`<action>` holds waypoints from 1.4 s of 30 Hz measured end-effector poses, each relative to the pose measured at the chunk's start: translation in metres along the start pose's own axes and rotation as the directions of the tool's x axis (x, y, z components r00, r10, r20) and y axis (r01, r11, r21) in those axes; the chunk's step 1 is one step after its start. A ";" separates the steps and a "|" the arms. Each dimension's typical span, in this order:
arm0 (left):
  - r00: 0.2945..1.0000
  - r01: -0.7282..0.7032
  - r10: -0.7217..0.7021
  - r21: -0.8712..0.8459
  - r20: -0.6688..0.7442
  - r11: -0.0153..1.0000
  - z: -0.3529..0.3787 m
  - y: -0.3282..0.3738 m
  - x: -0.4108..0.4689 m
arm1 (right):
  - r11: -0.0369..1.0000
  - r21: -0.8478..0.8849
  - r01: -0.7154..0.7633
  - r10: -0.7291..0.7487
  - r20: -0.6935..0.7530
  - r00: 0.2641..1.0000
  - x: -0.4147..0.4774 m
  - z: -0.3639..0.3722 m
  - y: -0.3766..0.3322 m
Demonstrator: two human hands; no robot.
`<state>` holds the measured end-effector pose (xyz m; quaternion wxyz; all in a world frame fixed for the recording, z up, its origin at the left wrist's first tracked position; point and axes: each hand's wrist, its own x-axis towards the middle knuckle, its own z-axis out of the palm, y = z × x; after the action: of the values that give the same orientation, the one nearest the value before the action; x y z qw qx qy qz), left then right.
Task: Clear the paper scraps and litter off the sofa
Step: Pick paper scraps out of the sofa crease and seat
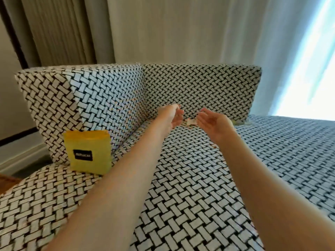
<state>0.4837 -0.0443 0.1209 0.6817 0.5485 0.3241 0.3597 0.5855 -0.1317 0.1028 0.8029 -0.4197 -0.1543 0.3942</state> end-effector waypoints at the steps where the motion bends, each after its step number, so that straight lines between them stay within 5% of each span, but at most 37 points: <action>1: 1.000 0.007 -0.007 0.000 0.008 1.000 0.006 0.000 0.012 | 1.000 -0.002 0.019 -0.019 -0.026 0.999 0.007 -0.003 -0.003; 7: 0.995 0.026 -0.010 0.155 -0.102 0.988 0.033 -0.019 0.072 | 0.998 0.014 0.065 -0.062 -0.177 0.982 0.042 -0.020 -0.022; 12: 0.999 -0.017 0.036 0.434 -0.036 0.901 0.051 -0.063 0.114 | 0.993 -0.099 0.057 -0.081 -0.262 0.962 0.066 -0.038 -0.007; 16: 0.971 -0.191 0.211 0.895 0.113 0.403 0.053 -0.085 0.141 | 0.908 -0.408 0.092 -0.220 -0.281 0.934 0.080 -0.044 0.023; 20: 0.982 -0.106 0.184 0.925 0.040 0.365 0.043 -0.082 0.167 | 0.737 -0.656 0.164 -0.377 -0.197 0.905 0.097 -0.034 0.032; 24: 0.997 0.058 0.037 0.989 -0.063 0.133 0.032 -0.074 0.185 | 0.643 -0.736 0.213 -0.496 -0.188 0.848 0.127 -0.031 0.033; 27: 0.992 0.051 -0.113 0.999 -0.051 0.001 0.029 -0.069 0.192 | 0.602 -0.763 0.236 -0.583 -0.218 0.782 0.148 -0.030 0.035; 29: 0.993 0.040 -0.112 0.999 -0.035 0.036 0.026 -0.066 0.198 | 0.518 -0.817 0.251 -0.675 -0.211 0.707 0.159 -0.030 0.035; 32: 0.998 -0.011 -0.062 0.993 0.019 0.121 0.027 -0.065 0.194 | 0.292 -0.953 0.087 -0.734 -0.165 0.658 0.168 -0.034 0.036; 38: 0.998 -0.051 -0.010 0.961 0.056 0.273 0.048 -0.068 0.190 | 0.112 -0.993 -0.022 -0.545 -0.080 0.835 0.165 -0.033 0.033; 42: 0.998 -0.049 -0.014 0.957 0.055 0.285 0.048 -0.064 0.191 | 0.049 -0.992 -0.118 -0.468 -0.127 0.875 0.167 -0.040 0.028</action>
<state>0.6343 0.0836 0.0579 0.2226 0.8599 0.4509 0.0875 0.7014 -0.0173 0.0431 0.3537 -0.9000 -0.2534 -0.0243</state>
